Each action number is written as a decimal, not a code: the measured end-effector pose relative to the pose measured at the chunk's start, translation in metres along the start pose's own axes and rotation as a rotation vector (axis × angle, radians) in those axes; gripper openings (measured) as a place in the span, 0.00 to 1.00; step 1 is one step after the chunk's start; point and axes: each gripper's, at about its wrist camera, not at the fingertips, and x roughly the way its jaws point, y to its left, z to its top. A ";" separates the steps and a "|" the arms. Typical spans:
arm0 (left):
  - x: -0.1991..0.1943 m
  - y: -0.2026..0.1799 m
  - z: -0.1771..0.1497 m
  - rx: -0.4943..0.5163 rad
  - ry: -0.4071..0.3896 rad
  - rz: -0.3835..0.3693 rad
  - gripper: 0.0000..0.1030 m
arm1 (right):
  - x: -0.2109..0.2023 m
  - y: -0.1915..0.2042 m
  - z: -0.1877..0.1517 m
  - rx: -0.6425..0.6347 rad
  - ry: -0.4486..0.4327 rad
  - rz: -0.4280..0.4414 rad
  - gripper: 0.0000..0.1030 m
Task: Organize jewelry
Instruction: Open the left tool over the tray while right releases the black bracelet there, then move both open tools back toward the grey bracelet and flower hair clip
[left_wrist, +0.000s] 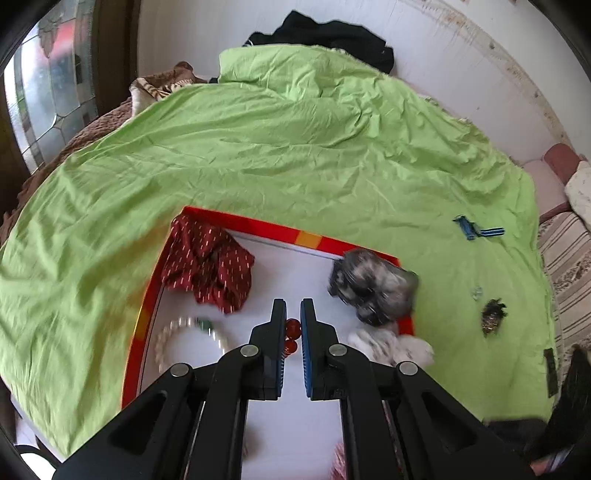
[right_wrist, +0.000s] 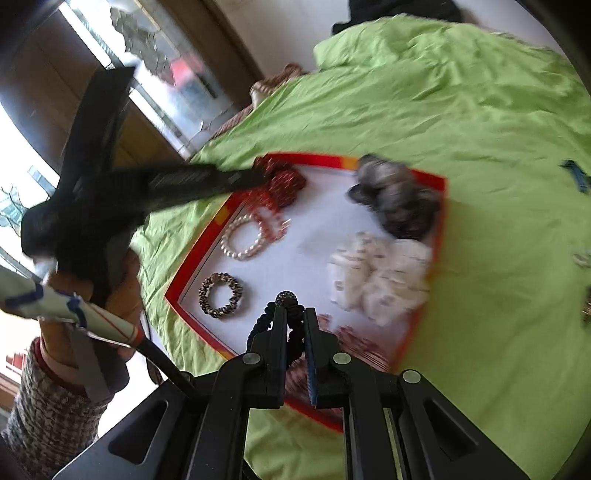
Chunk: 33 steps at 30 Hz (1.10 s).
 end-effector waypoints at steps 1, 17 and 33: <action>0.008 0.002 0.004 0.005 0.007 0.010 0.07 | 0.008 0.003 0.002 -0.006 0.011 0.005 0.09; 0.040 0.018 0.020 -0.037 0.032 0.048 0.14 | 0.046 0.029 -0.009 -0.120 0.036 -0.016 0.40; -0.097 -0.088 -0.030 0.105 -0.182 0.095 0.45 | -0.140 -0.045 -0.098 -0.027 -0.218 -0.260 0.48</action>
